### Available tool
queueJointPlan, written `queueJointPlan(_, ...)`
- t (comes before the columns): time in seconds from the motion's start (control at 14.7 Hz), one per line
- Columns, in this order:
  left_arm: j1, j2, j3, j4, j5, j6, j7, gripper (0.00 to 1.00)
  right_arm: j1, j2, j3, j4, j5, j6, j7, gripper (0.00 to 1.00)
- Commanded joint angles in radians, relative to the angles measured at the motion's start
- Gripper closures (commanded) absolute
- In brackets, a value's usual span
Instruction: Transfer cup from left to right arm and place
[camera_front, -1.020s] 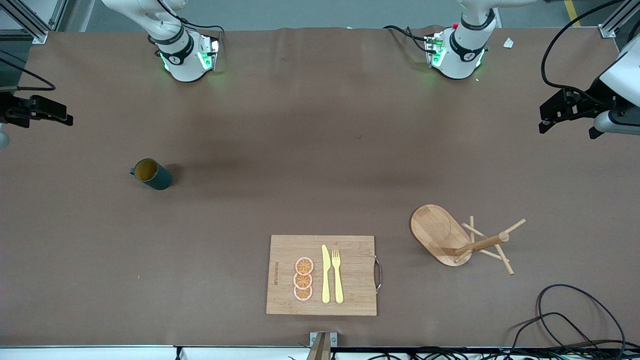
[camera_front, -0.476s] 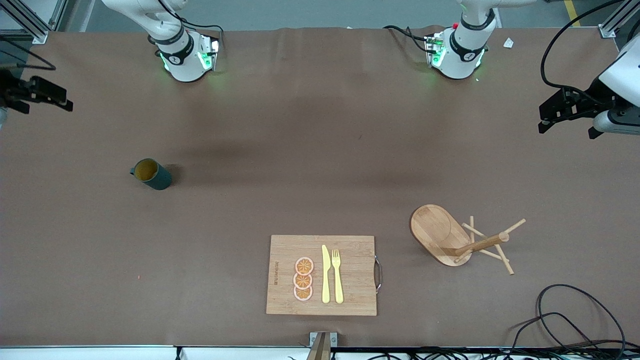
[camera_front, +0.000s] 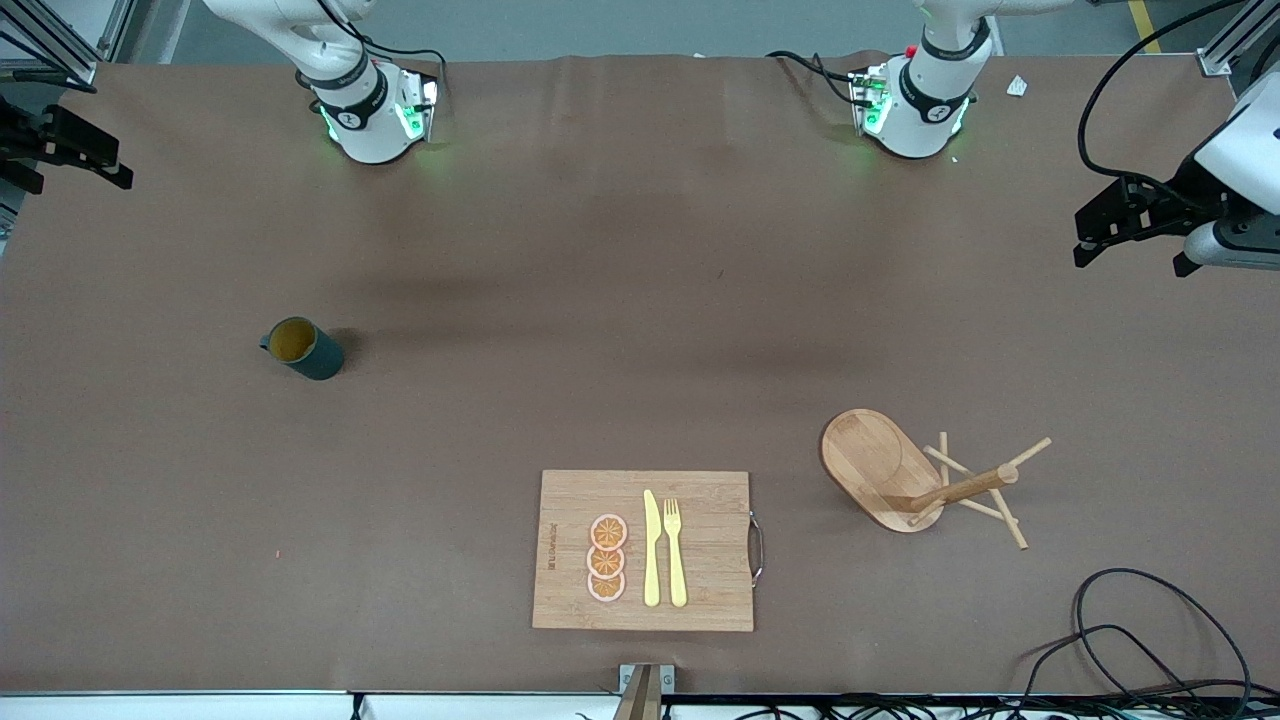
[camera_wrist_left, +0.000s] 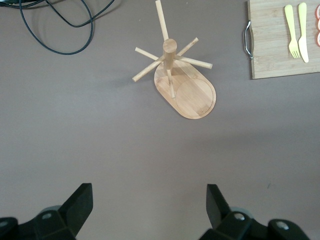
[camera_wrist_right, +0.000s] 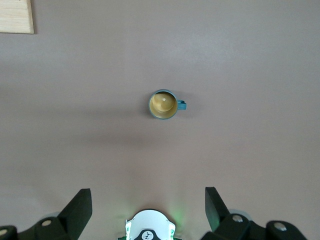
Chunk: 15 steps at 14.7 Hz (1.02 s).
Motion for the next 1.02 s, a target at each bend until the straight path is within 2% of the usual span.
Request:
queueJointPlan(0.0, -0.002, 0.005, -0.003, 0.019, 0.004, -0.019, -0.013, 0.00, -0.010, -0.027, 0.009, -0.032, 0.000, 0.018, -0.012, 0.00)
queueJointPlan(0.95, -0.001, 0.004, -0.003, 0.019, 0.005, -0.019, -0.010, 0.00, -0.004, -0.023, 0.008, -0.001, 0.002, 0.013, -0.055, 0.00)
